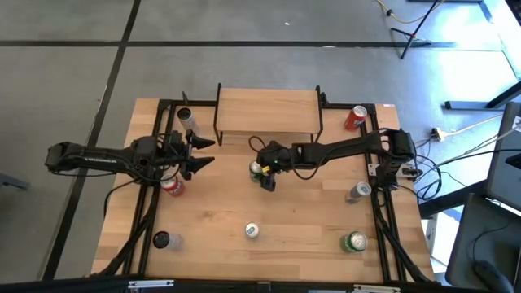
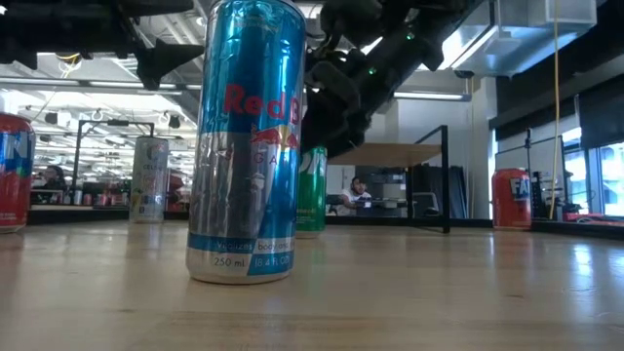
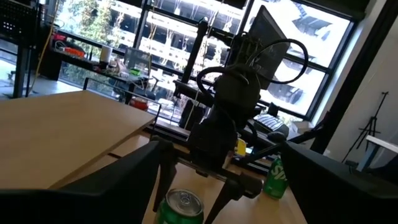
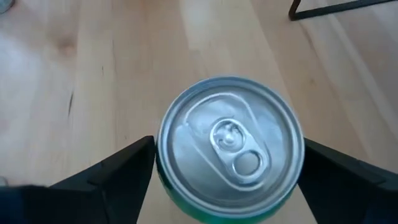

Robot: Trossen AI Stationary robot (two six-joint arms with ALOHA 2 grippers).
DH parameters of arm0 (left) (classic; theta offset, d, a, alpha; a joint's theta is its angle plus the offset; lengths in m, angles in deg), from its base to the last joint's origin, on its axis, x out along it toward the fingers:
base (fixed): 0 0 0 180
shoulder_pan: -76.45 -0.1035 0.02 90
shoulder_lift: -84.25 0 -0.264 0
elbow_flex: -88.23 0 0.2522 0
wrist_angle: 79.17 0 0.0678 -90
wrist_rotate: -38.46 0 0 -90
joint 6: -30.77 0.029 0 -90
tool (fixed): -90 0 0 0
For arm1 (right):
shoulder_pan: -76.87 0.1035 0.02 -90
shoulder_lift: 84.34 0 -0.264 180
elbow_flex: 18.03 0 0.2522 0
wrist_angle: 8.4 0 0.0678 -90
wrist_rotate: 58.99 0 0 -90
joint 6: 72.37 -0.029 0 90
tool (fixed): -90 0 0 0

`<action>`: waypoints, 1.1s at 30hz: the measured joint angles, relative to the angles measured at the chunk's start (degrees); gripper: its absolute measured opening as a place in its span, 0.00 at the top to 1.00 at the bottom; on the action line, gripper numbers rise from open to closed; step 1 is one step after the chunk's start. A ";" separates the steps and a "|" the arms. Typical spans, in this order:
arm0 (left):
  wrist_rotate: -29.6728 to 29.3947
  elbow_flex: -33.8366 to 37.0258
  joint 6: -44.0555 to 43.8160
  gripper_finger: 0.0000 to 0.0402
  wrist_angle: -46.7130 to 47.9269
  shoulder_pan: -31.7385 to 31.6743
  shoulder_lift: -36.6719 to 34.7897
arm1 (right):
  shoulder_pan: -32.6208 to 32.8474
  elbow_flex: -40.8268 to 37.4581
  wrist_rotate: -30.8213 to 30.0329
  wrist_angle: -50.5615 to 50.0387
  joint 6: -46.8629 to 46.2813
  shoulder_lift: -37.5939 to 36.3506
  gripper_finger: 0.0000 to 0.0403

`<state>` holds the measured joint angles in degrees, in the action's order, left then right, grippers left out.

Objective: Place canned beverage on shelf
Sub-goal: Put the top green soda can on the shelf

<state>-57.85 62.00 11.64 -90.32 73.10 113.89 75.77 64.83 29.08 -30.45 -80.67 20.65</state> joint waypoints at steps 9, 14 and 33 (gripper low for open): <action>-1.08 -0.02 0.05 0.19 -0.49 0.00 -0.09 | -0.04 -0.06 -0.51 1.42 0.07 -0.43 0.36; -3.67 -0.02 -0.26 0.19 -0.53 0.00 -0.01 | -0.04 -0.09 -0.46 0.51 0.05 -6.53 0.36; -5.99 -0.02 -1.77 0.19 -0.84 0.00 -0.01 | -13.14 20.71 -17.23 -38.77 0.96 -26.18 0.36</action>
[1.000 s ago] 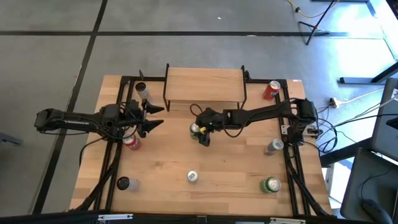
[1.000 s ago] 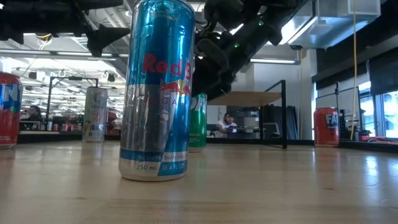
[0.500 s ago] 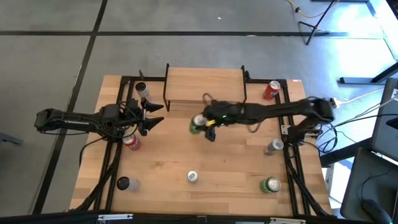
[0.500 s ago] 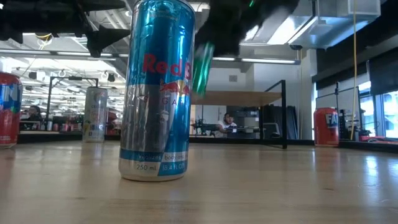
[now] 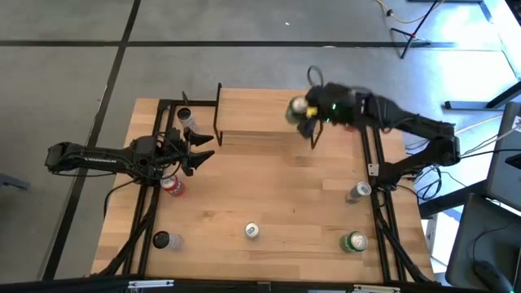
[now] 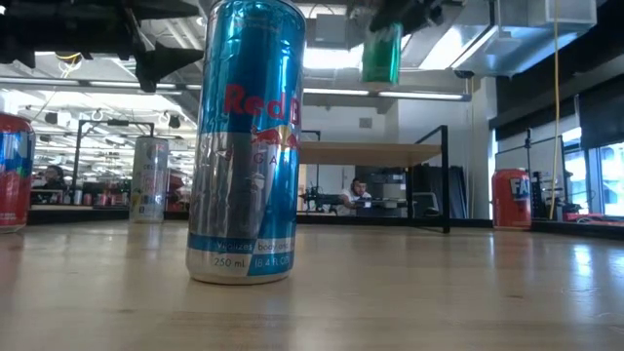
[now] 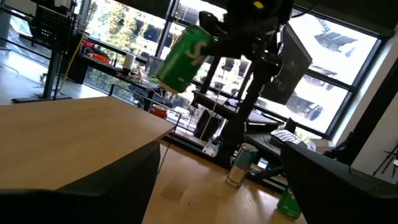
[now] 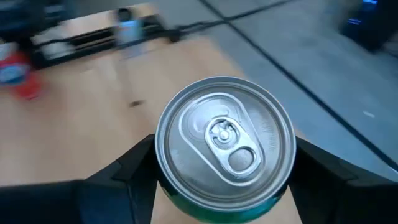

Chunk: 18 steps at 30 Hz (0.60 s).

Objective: Place canned beverage on shelf
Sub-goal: Put the top green soda can on the shelf

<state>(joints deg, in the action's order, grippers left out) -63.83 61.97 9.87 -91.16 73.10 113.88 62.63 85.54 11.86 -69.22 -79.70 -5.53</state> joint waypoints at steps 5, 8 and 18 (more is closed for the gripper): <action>-0.26 0.00 -0.02 0.19 0.02 0.00 0.00 | -8.32 0.47 0.95 -2.83 -0.01 0.38 0.36; -0.26 0.00 -0.04 0.19 0.02 0.00 0.00 | -12.04 0.51 1.82 -3.65 0.13 1.39 0.36; -0.52 0.00 -0.02 0.19 0.02 0.00 0.00 | -18.31 0.45 9.88 -3.53 0.30 7.91 0.36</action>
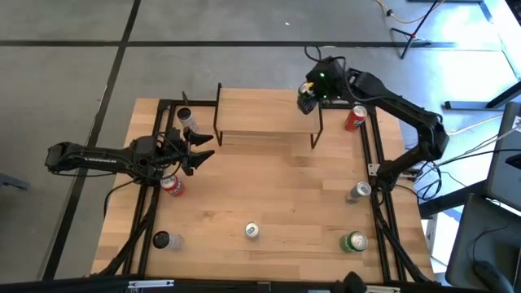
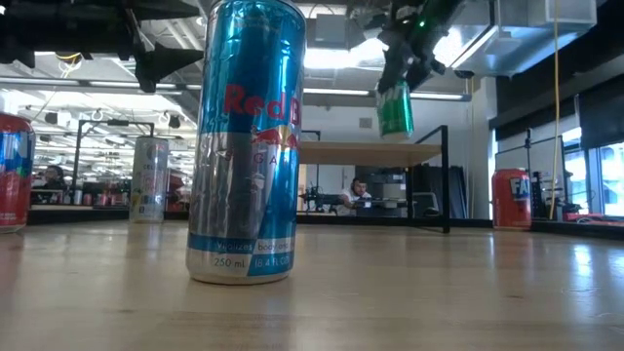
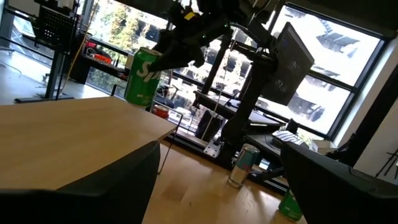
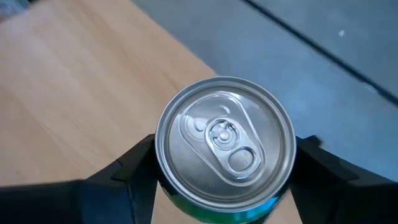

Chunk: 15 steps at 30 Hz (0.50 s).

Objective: Place canned beverage on shelf
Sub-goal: Put the top green soda can on the shelf

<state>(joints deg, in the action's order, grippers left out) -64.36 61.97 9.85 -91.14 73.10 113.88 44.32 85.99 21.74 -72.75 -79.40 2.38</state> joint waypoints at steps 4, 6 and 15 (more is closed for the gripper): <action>-0.11 0.00 -0.04 0.19 0.00 0.00 0.00 | -0.21 -0.17 -0.07 1.76 -0.03 0.42 0.36; -0.11 0.00 -0.04 0.19 -0.02 0.00 0.00 | -0.14 -1.52 0.23 4.82 -0.19 0.44 0.36; -0.09 0.00 -1.49 0.19 0.02 0.00 0.00 | -0.13 -5.12 1.46 4.05 -0.83 -0.57 0.36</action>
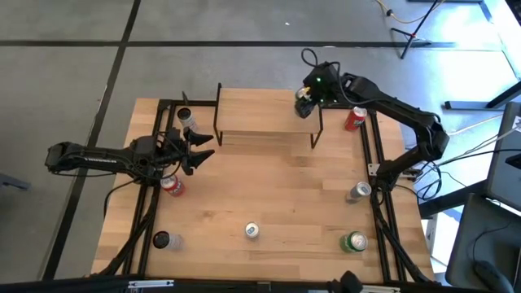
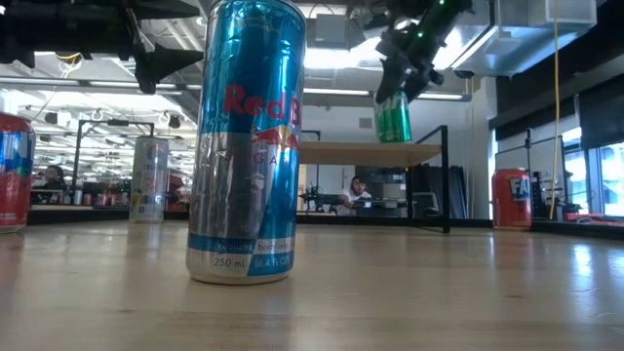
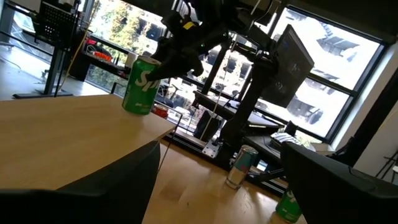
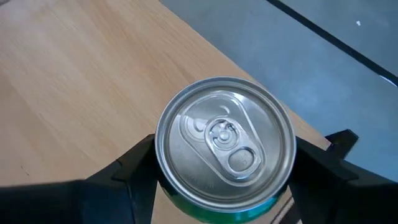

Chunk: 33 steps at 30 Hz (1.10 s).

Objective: Place canned beverage on shelf
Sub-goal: Put the top green soda can on the shelf, then put the green soda can on the shelf aligned with the other green soda can

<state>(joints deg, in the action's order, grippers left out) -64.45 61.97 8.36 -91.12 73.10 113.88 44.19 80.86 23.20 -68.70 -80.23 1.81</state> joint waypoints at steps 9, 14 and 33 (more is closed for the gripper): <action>-0.07 0.00 0.02 0.19 0.03 0.00 0.00 | -1.38 -0.13 -0.13 -1.53 0.80 -0.41 0.36; -0.10 0.00 0.04 0.19 0.07 0.00 0.00 | -1.52 -1.01 -0.27 -0.36 0.85 -0.41 0.33; -2.27 0.00 0.07 0.19 -0.02 0.02 0.00 | 3.59 18.10 5.95 -29.49 0.64 -0.96 0.10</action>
<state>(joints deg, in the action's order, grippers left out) -66.72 61.97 8.43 -91.14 73.12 113.88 47.78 98.97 29.15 -98.19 -79.59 0.84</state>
